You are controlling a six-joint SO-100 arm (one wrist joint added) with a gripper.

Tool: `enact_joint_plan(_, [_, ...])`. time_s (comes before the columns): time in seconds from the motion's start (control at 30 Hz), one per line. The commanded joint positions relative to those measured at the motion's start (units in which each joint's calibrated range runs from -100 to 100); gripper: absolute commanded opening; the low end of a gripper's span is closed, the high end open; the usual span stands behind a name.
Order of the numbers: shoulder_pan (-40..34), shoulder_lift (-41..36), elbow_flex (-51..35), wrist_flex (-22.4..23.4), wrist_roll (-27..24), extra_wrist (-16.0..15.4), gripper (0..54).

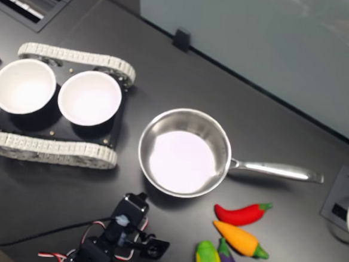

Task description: Pick up the carrot and place them in the pan

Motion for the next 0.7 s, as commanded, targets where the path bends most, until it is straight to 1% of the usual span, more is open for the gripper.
enact_joint_plan(0.0, [1.08,-0.83,-2.27,-0.41,0.49,-0.37,0.2])
enact_joint_plan(0.67, [0.51,-0.83,-2.37,-0.15,0.78,-0.37,0.2])
